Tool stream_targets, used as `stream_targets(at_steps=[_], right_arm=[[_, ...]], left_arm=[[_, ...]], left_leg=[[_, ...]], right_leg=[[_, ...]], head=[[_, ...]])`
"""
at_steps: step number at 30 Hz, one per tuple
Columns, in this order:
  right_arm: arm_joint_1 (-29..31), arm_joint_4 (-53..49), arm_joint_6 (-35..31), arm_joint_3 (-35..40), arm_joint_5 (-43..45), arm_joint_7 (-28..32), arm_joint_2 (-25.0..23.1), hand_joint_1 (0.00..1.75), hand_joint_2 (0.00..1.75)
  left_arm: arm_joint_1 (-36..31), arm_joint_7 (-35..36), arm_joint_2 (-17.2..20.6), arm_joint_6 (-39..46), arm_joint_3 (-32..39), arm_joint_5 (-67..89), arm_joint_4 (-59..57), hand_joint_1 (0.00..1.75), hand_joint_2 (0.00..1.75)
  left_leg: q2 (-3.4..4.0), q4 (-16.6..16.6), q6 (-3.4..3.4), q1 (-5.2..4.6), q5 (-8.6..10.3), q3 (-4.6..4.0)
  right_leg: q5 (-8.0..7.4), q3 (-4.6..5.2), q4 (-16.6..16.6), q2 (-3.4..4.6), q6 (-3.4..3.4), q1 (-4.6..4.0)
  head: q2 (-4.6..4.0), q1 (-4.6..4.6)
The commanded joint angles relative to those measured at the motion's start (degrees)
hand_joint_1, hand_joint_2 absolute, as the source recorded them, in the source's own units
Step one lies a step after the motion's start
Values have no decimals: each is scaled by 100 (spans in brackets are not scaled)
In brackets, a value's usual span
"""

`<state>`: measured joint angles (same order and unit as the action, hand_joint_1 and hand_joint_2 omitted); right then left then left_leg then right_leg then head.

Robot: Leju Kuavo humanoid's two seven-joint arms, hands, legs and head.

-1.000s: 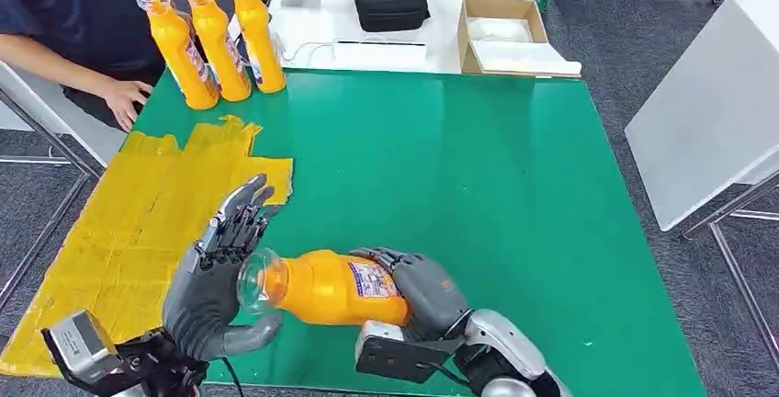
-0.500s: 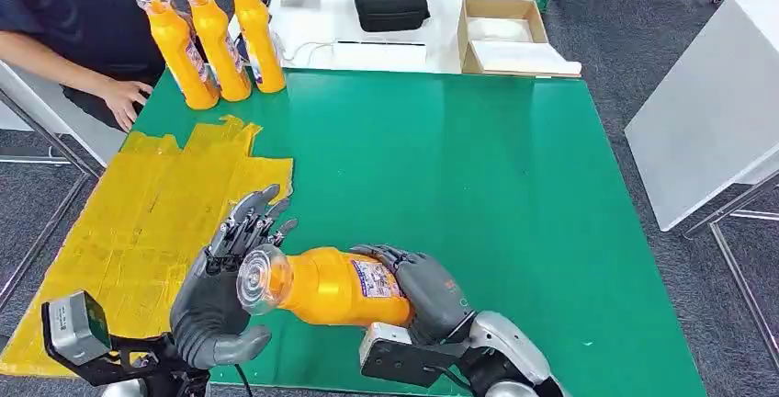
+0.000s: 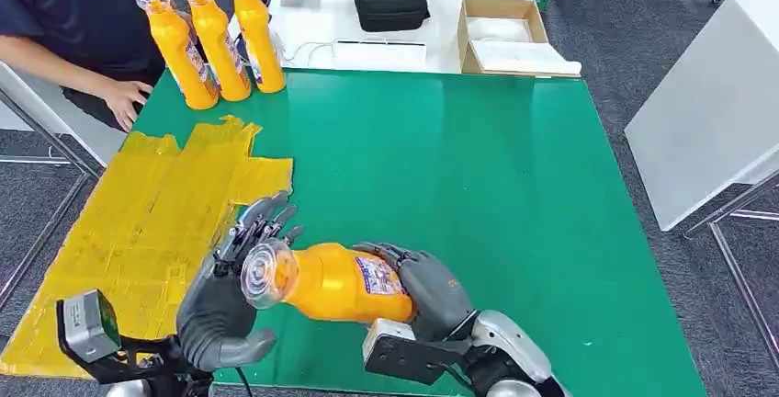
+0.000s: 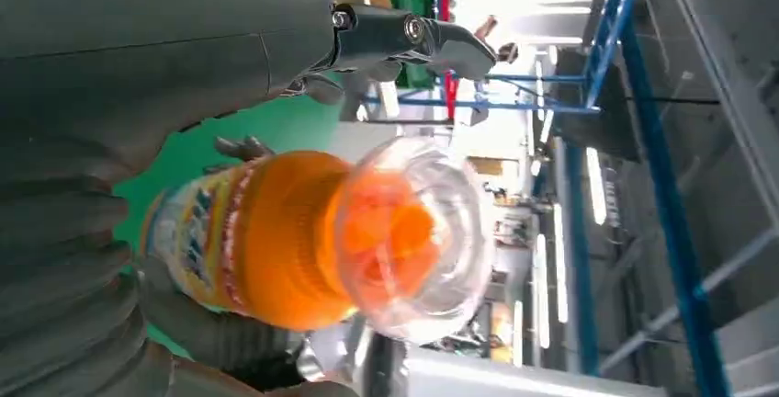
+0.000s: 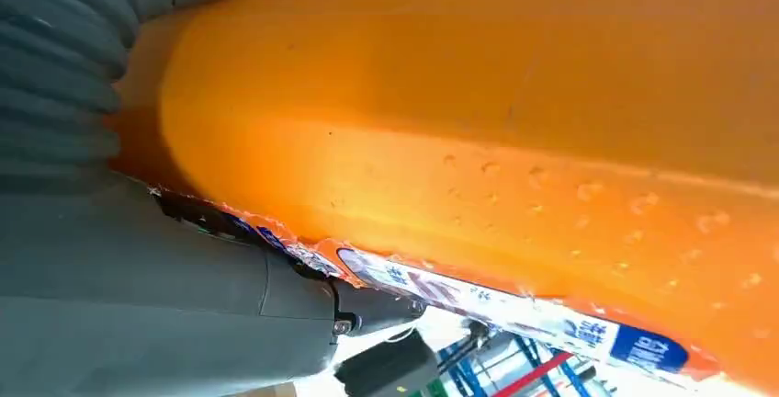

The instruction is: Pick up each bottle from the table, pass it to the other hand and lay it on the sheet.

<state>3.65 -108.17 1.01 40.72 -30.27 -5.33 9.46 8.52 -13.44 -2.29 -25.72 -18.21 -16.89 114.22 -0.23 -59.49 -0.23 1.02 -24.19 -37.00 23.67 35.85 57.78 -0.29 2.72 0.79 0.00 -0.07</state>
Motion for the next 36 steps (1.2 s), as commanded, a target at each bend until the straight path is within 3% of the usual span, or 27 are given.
stream_targets(at_steps=[1, 5, 6, 11, 21, 30, 31, 36], right_arm=[[361, 215, 299, 89, 514, -14, -40, 175, 175], [378, 168, 469, 198, 656, 11, 13, 175, 175], [411, 139, 843, 279, 1127, 114, 65, 175, 175], [560, 134, 1322, 431, 1823, 169, 66, 175, 175], [611, 175, 1373, 459, 1894, 158, 45, 175, 175], [1137, 625, 1789, 1110, 2143, -52, -90, 175, 175], [1161, 648, 1783, 1124, 2150, -82, -99, 175, 175], [1127, 645, 1765, 1123, 2178, -98, -37, 175, 175]], left_arm=[[-140, -128, 148, 63, -167, 180, -240, 0, 175], [-122, -137, 147, -21, -101, -53, -279, 0, 175], [-119, -151, 164, -88, -78, -167, -298, 0, 175], [-159, -270, 216, -230, -153, -51, -368, 0, 175], [-185, -286, 205, -212, -186, 17, -351, 0, 175], [-459, -187, 241, -50, -346, 346, -520, 0, 175], [-461, -184, 256, -48, -372, 379, -529, 175, 175], [-454, -330, 288, -88, -396, 486, -476, 175, 175]], left_leg=[[8, 5, 6, -3, -1, 17], [10, 12, 8, -3, -2, 32], [5, 7, 5, -4, -1, 17], [11, 6, 4, -2, -3, 19], [5, 5, 4, -3, 0, 14], [12, 9, 4, -3, 0, 22], [16, 14, 6, -2, 0, 32], [3, 8, 4, -2, 2, 17]], right_leg=[[0, -14, -3, 8, -9, 1], [1, -29, -11, 10, -13, 0], [1, -16, -5, 4, -8, 2], [1, -16, -5, 10, -8, 0], [0, -12, -3, 4, -7, 2], [-2, -18, -6, 12, -10, 1], [-2, -27, -10, 16, -15, 0], [0, -16, -6, 2, -7, 1]], head=[[0, 0], [0, 2], [0, 0], [0, 0], [0, 0], [0, 0], [0, 0], [0, 2]])
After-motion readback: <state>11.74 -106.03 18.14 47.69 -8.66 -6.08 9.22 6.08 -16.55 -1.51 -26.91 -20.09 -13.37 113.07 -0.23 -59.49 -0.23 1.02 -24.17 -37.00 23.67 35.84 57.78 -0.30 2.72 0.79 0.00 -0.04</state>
